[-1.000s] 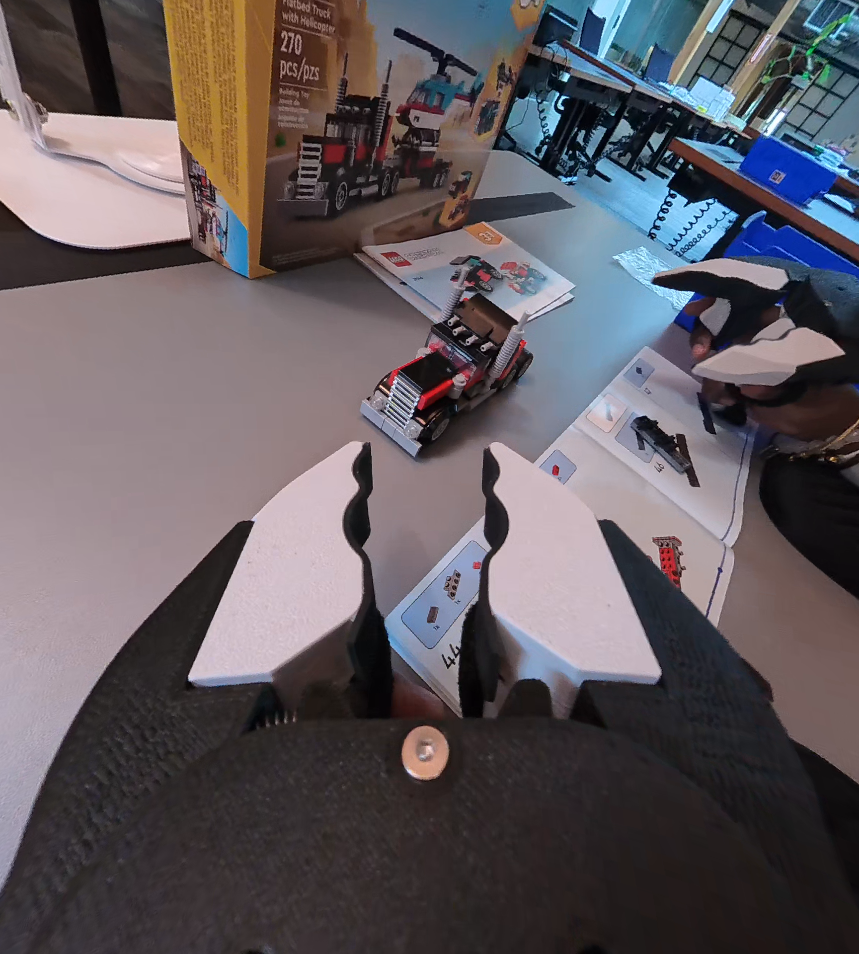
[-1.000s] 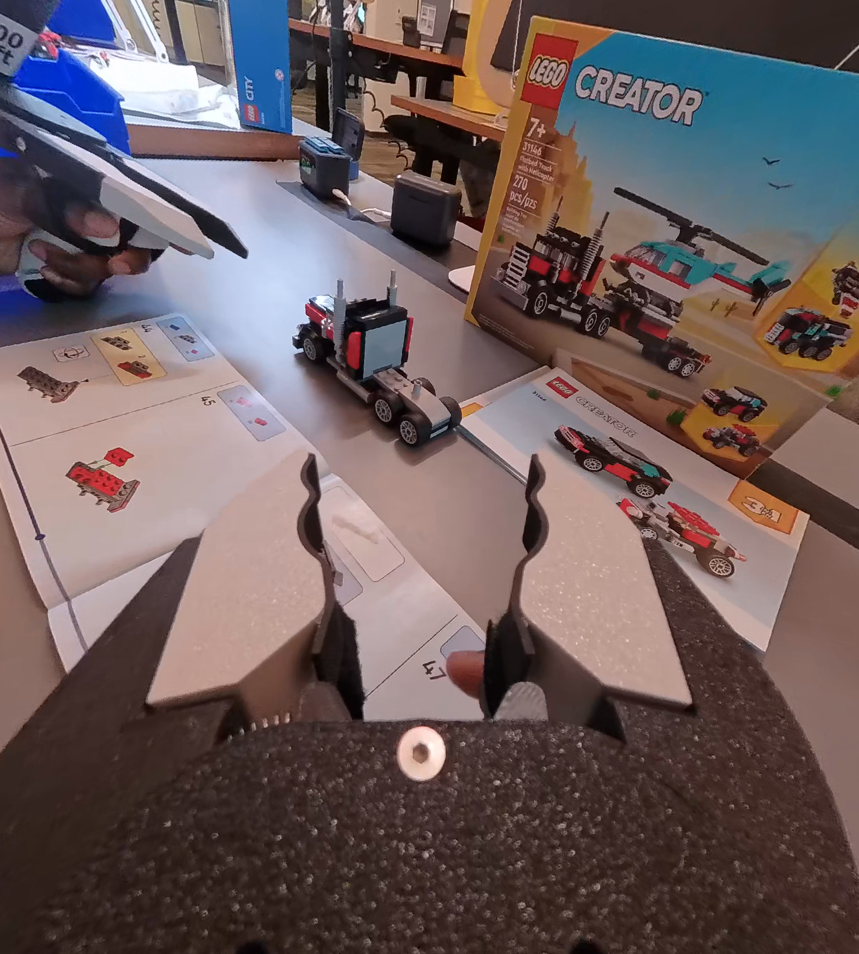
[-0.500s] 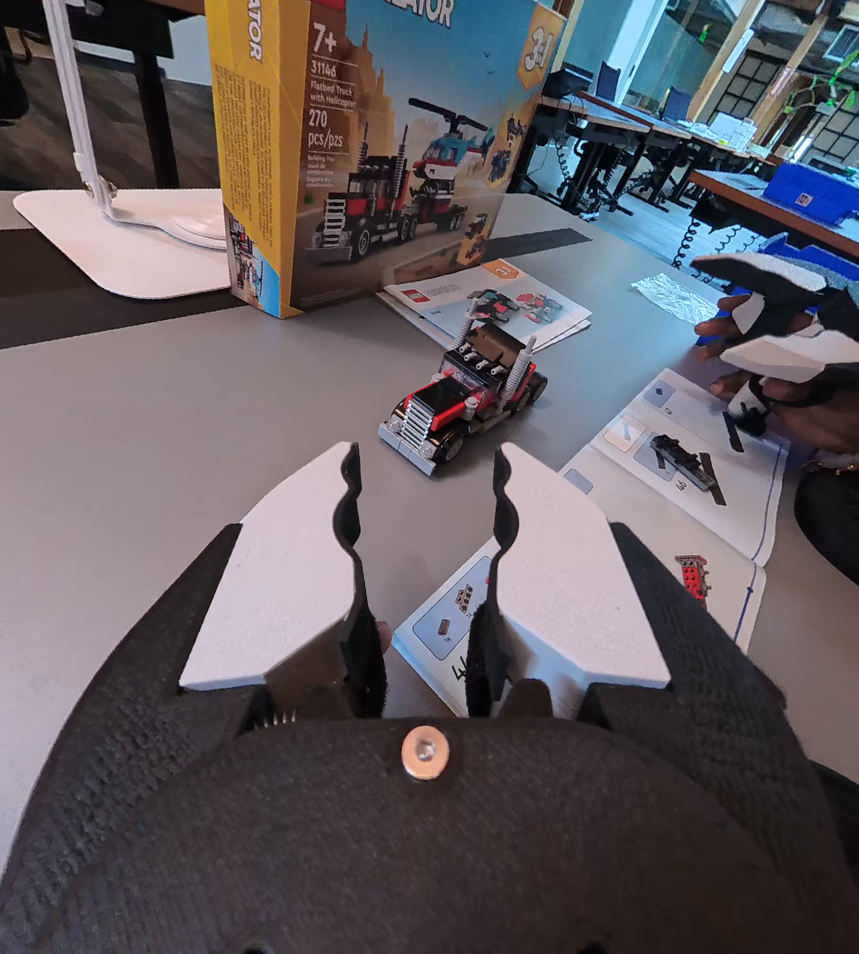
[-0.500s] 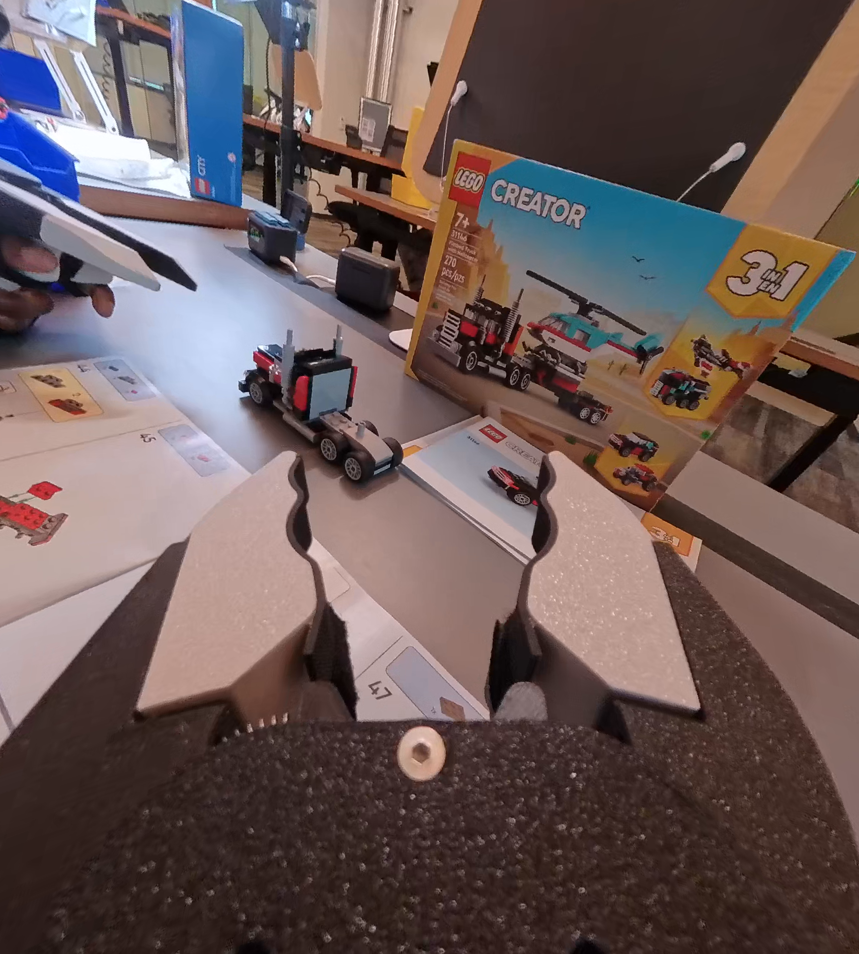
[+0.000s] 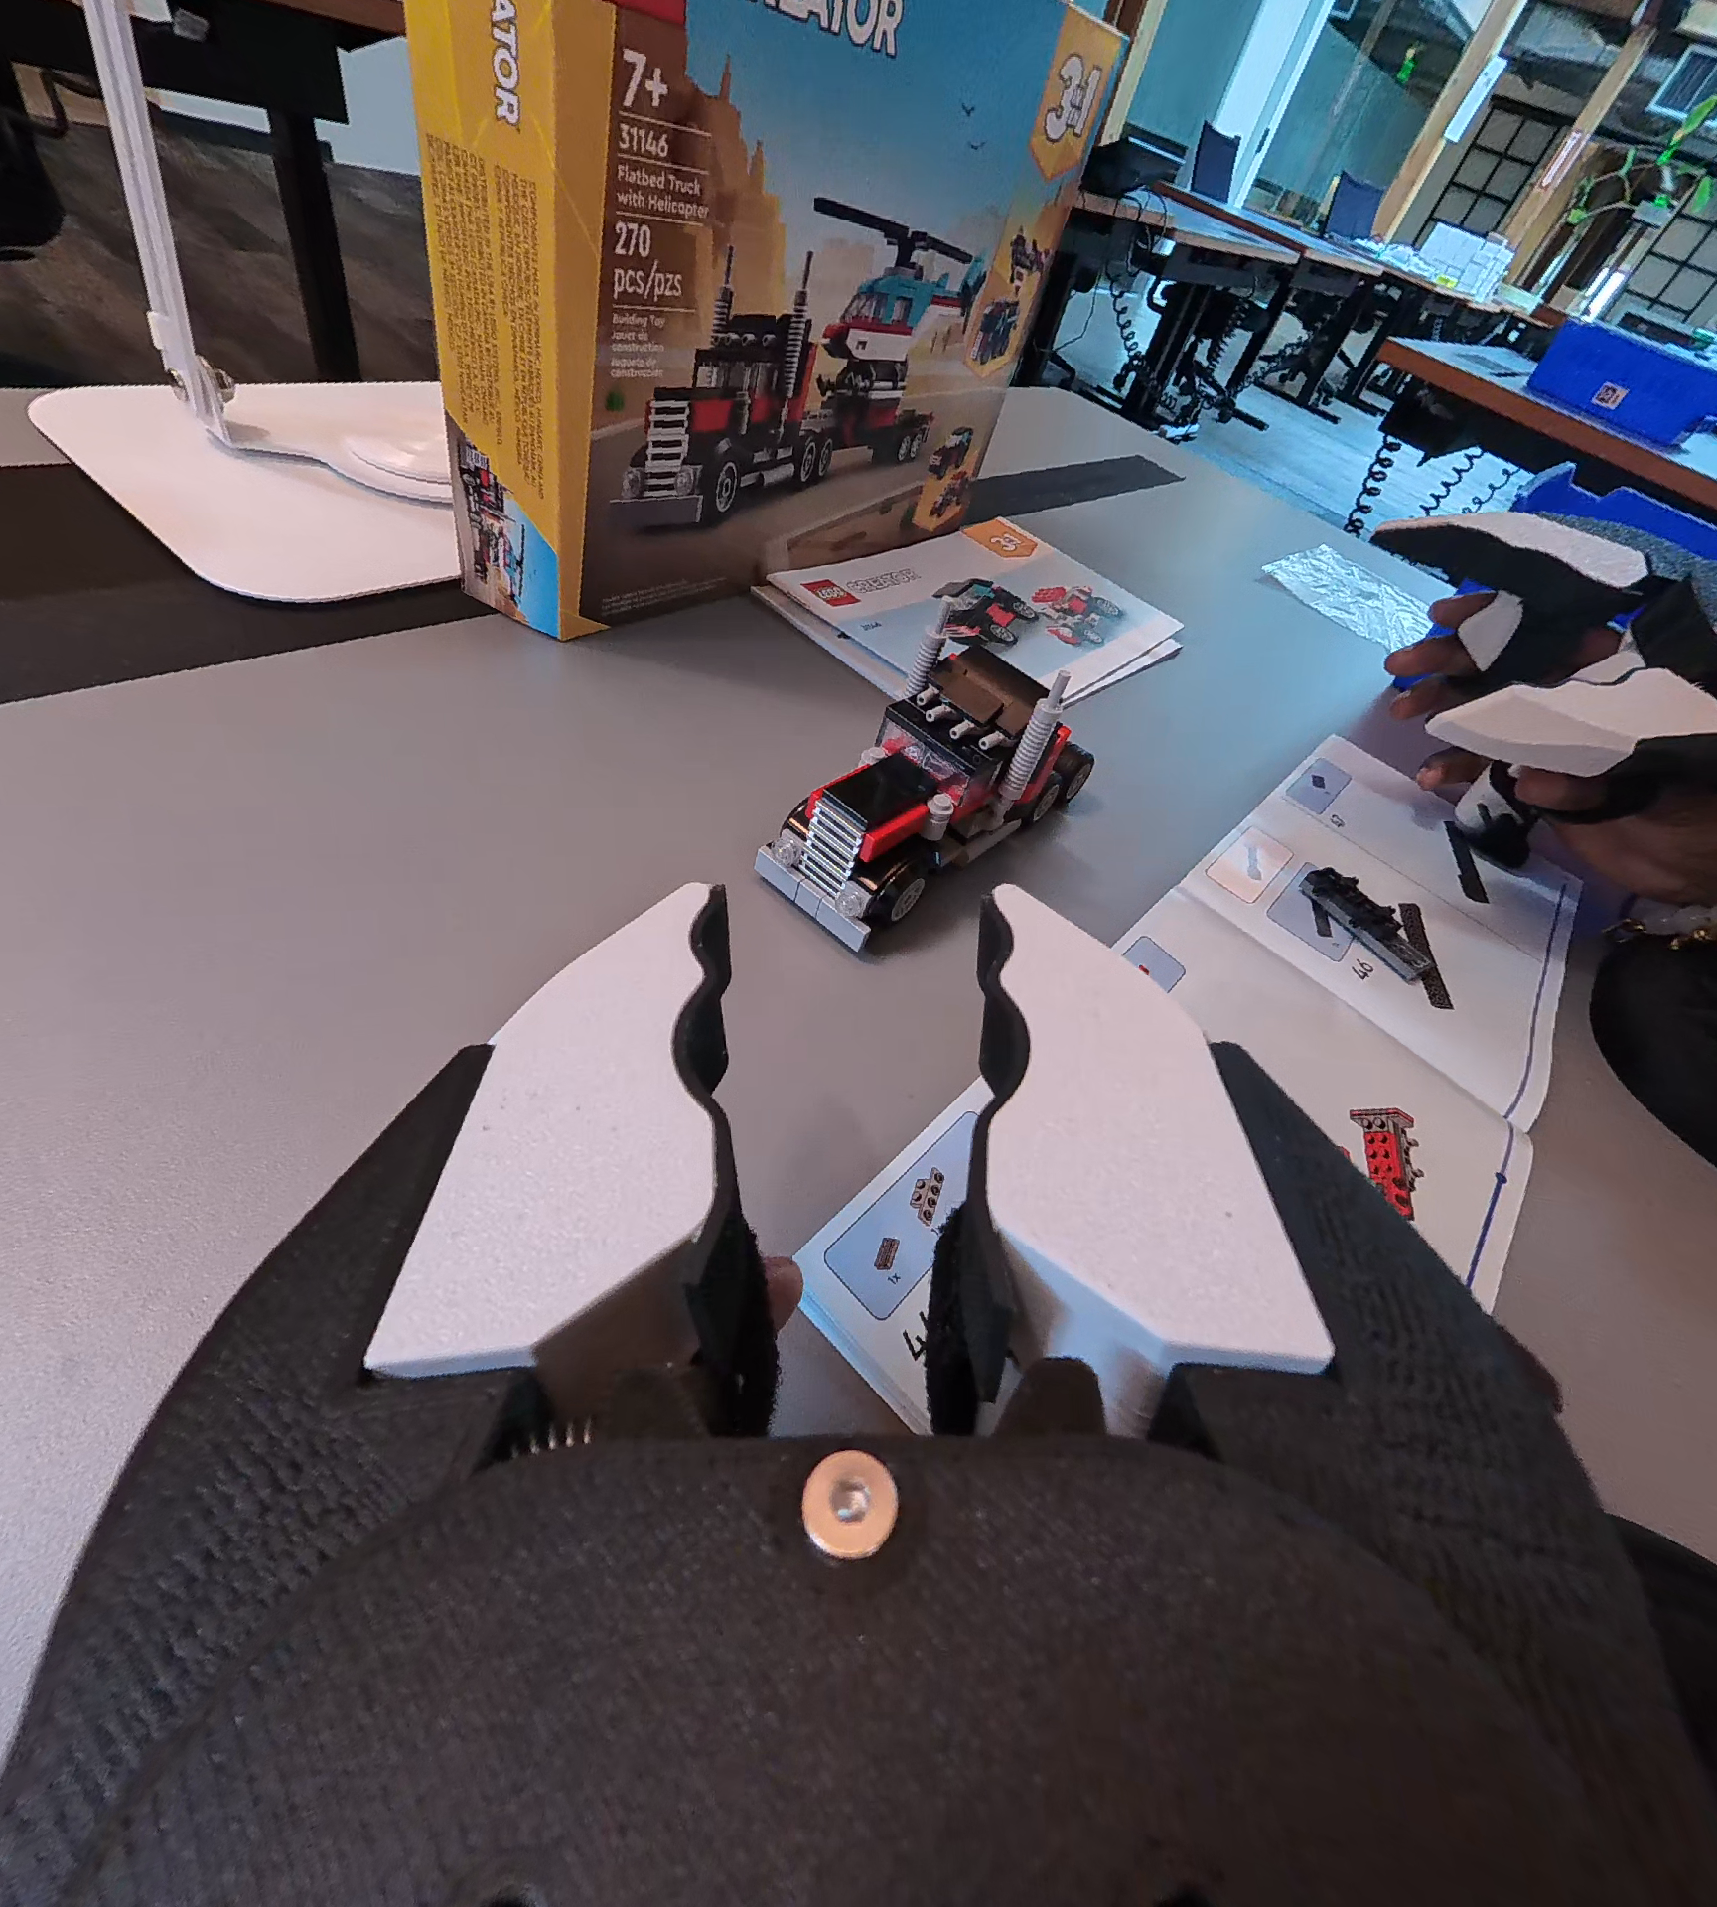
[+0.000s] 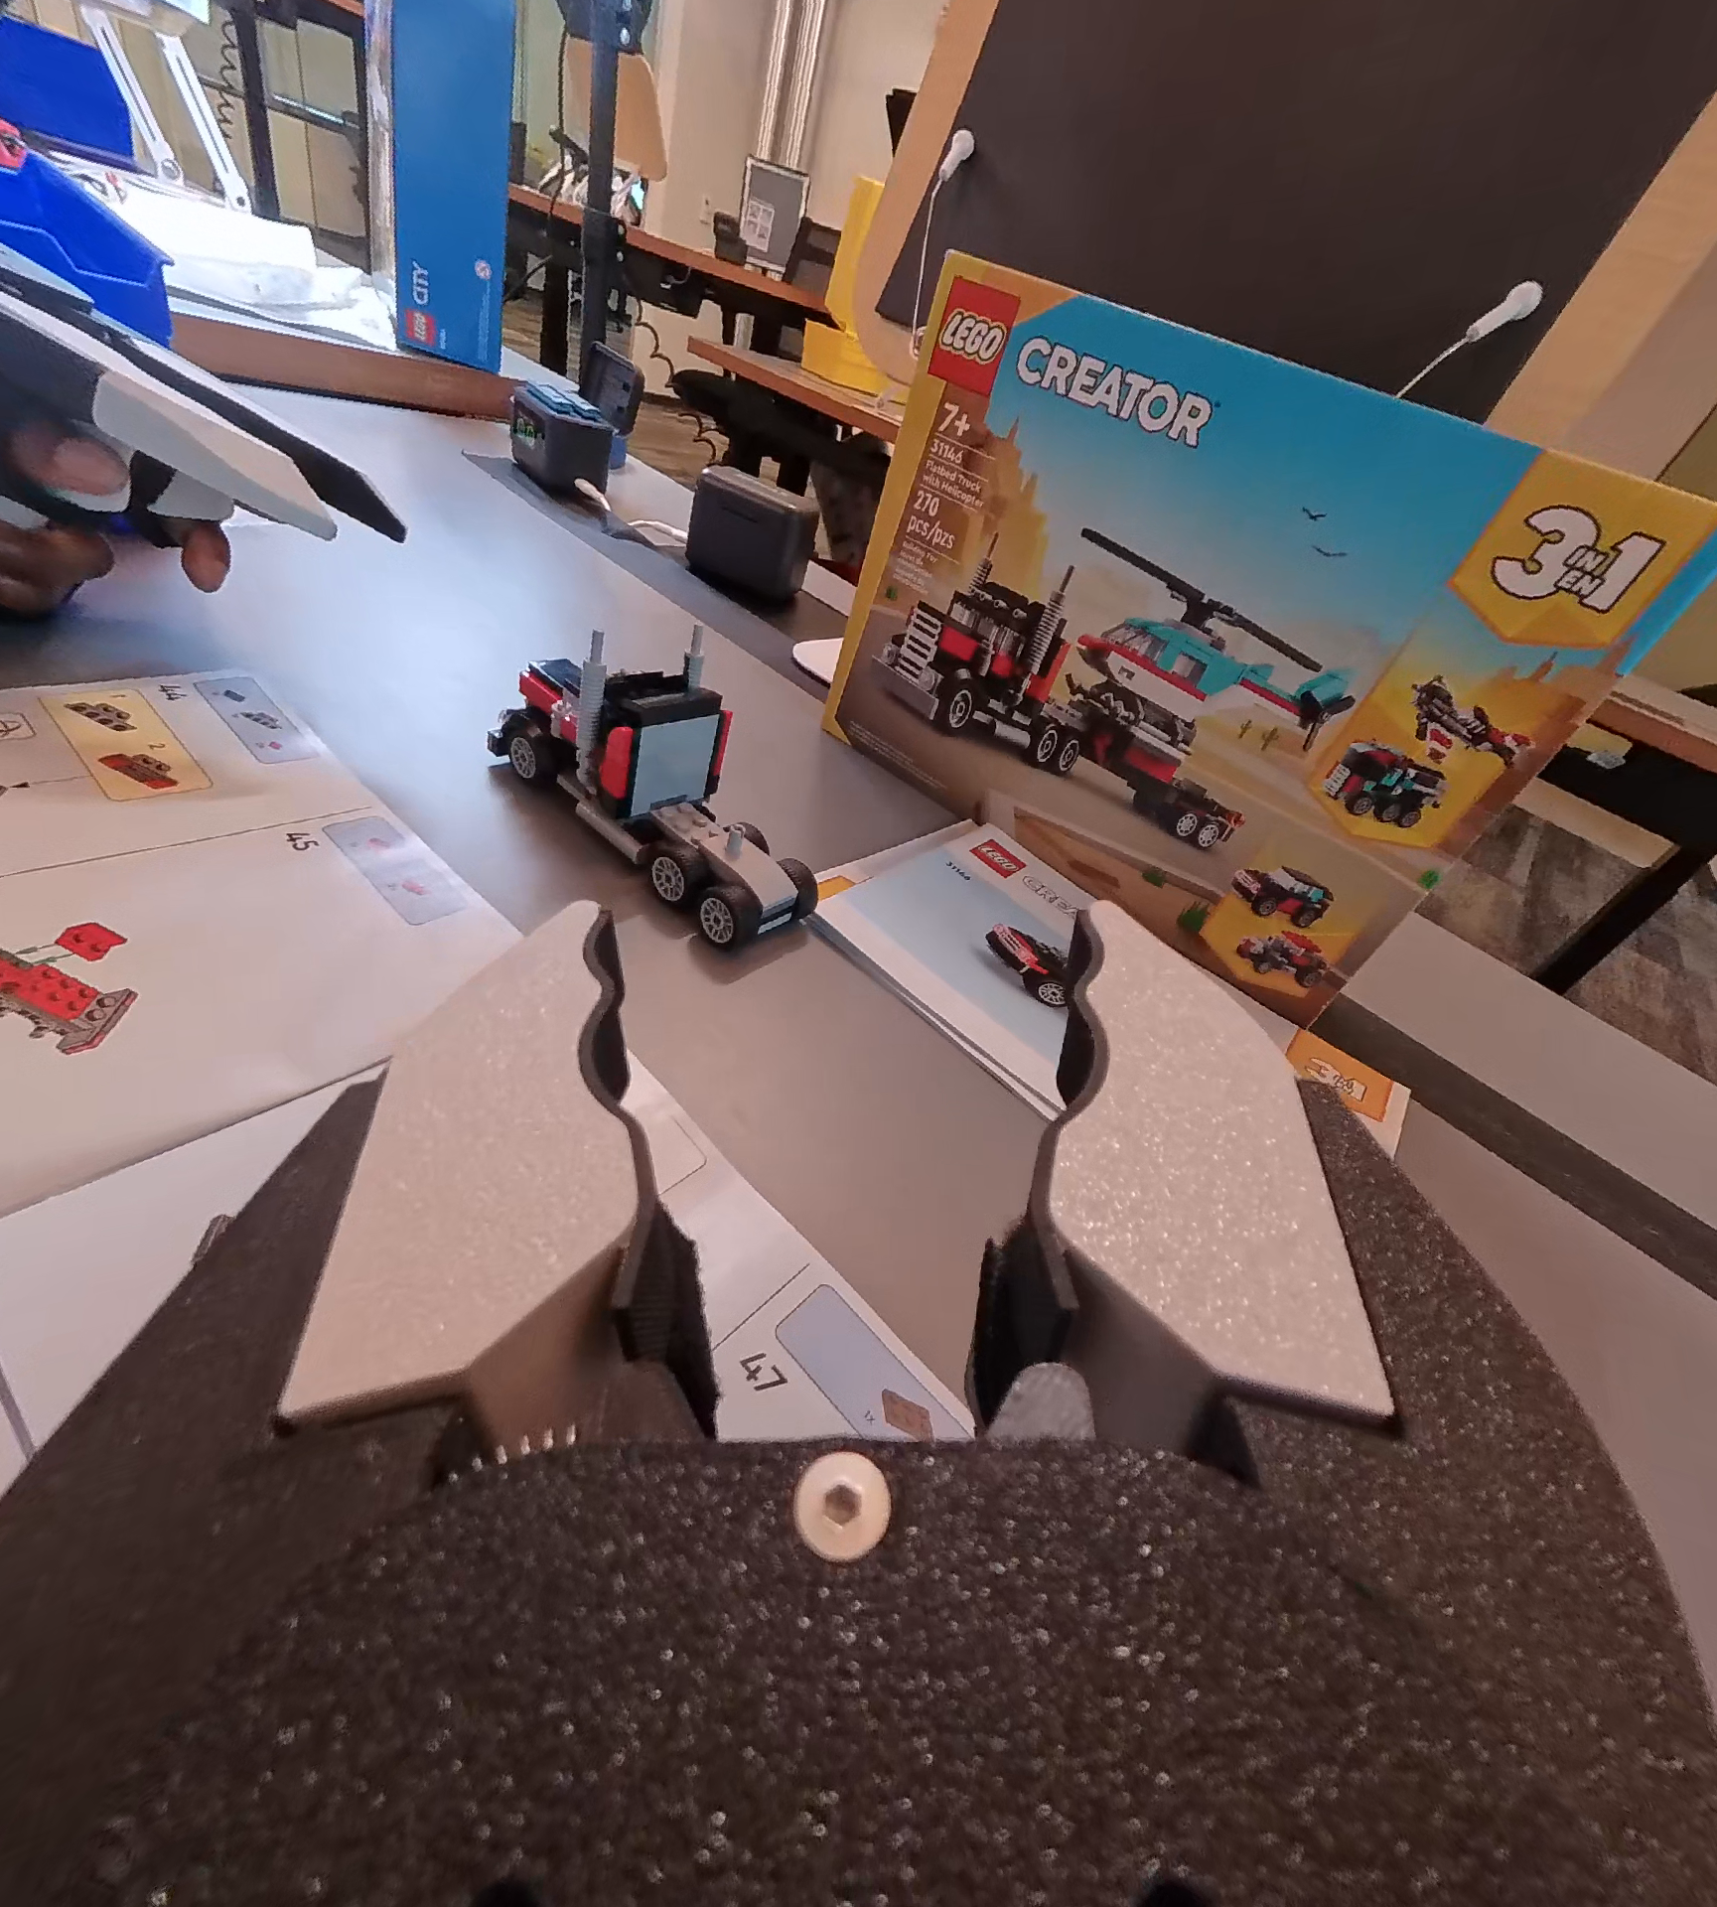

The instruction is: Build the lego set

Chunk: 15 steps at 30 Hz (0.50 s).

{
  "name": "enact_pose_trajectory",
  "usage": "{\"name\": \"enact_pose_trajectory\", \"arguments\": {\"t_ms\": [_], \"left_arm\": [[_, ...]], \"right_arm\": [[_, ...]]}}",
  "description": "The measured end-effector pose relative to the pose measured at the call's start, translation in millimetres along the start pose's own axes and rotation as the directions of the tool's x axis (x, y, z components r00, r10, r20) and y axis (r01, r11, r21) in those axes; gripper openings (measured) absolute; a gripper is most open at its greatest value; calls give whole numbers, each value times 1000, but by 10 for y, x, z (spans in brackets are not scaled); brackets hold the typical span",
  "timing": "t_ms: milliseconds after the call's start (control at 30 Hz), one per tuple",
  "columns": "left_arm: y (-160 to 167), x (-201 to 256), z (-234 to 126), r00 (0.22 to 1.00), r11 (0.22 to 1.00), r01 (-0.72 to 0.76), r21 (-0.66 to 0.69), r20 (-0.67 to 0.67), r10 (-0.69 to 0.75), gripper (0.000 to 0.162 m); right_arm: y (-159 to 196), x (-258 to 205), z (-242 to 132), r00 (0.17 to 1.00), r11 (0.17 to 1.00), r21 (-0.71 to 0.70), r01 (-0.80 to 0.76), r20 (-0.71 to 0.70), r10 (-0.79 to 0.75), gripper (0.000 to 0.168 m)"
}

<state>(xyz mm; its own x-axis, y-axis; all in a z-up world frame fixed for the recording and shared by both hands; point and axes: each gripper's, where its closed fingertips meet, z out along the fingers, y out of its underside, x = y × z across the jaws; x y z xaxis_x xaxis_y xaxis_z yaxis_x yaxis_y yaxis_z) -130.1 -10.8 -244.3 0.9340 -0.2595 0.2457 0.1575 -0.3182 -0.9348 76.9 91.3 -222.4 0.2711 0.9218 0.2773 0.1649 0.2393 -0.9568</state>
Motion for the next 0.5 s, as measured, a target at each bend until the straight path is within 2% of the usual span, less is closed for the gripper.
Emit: {"name": "enact_pose_trajectory", "arguments": {"t_ms": [500], "left_arm": [[4, 11, 4, 1000, 1000, -10, -3, -2, 10, 46]], "right_arm": [[31, -13, 0, 1000, 1000, -22, 21, 6, -21, 81]]}}
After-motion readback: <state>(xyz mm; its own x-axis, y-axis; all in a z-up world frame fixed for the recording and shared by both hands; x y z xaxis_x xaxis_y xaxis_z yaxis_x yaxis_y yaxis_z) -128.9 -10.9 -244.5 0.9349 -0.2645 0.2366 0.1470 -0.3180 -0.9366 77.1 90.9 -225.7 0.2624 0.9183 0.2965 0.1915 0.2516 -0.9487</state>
